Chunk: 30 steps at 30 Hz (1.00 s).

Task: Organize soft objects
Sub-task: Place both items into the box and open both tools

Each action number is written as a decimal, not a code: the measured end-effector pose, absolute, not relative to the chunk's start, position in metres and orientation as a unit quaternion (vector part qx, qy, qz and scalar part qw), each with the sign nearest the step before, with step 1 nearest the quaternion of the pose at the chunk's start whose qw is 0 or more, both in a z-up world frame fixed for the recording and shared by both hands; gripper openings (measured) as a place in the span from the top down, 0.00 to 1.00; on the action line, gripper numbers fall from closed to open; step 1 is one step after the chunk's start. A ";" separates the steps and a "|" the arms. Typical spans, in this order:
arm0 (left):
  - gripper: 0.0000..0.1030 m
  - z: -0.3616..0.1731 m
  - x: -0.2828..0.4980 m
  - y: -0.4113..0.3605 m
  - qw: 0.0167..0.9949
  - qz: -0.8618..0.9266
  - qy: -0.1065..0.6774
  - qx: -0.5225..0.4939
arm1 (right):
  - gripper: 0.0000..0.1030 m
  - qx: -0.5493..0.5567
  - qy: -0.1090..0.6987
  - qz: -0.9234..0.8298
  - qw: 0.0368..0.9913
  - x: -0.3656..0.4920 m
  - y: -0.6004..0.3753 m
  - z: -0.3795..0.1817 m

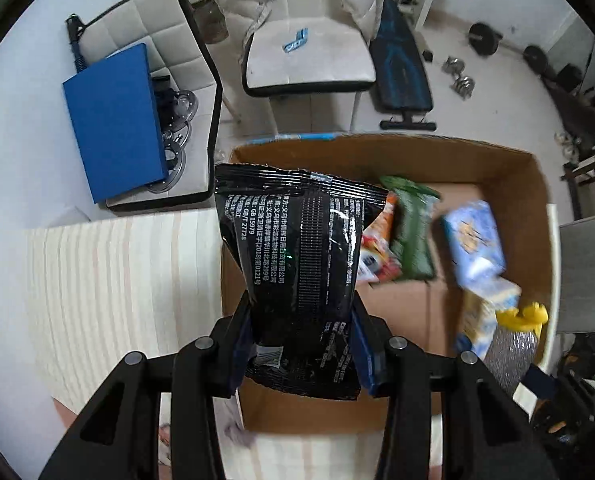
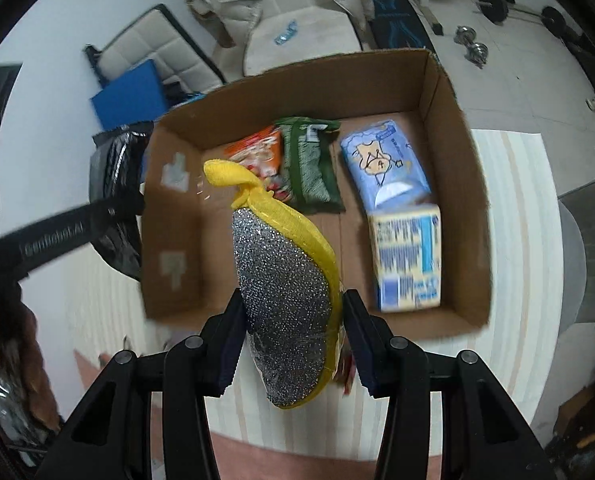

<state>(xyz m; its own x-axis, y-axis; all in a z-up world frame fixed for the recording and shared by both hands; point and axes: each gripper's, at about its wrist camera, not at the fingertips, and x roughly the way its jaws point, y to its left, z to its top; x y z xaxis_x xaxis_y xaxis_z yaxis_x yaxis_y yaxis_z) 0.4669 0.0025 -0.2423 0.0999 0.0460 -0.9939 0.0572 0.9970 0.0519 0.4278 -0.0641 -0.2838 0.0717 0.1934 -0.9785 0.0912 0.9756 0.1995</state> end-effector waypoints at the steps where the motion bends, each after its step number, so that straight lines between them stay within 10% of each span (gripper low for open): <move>1: 0.61 -0.248 0.476 0.004 0.736 -0.003 0.676 0.040 | 0.51 0.104 0.685 0.031 0.720 0.434 -0.064 -0.292; 14: 0.54 -0.330 0.540 0.010 0.663 0.017 0.747 0.052 | 0.48 0.075 0.742 -0.019 0.666 0.459 -0.061 -0.375; 26: 0.46 -0.297 0.519 0.020 0.693 -0.004 0.721 0.025 | 0.10 0.069 0.735 -0.029 0.674 0.458 -0.057 -0.355; 30: 0.15 -0.285 0.496 0.023 0.711 -0.019 0.703 0.022 | 0.01 0.054 0.729 -0.023 0.682 0.448 -0.049 -0.337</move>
<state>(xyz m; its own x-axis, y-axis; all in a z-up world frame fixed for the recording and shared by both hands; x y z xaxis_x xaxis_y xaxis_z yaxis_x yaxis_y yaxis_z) 0.4960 0.0228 -0.2849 0.0119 0.0037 -0.9999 0.0575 0.9983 0.0043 0.4476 -0.0488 -0.3367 -0.0632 0.0466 -0.9969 0.1095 0.9932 0.0394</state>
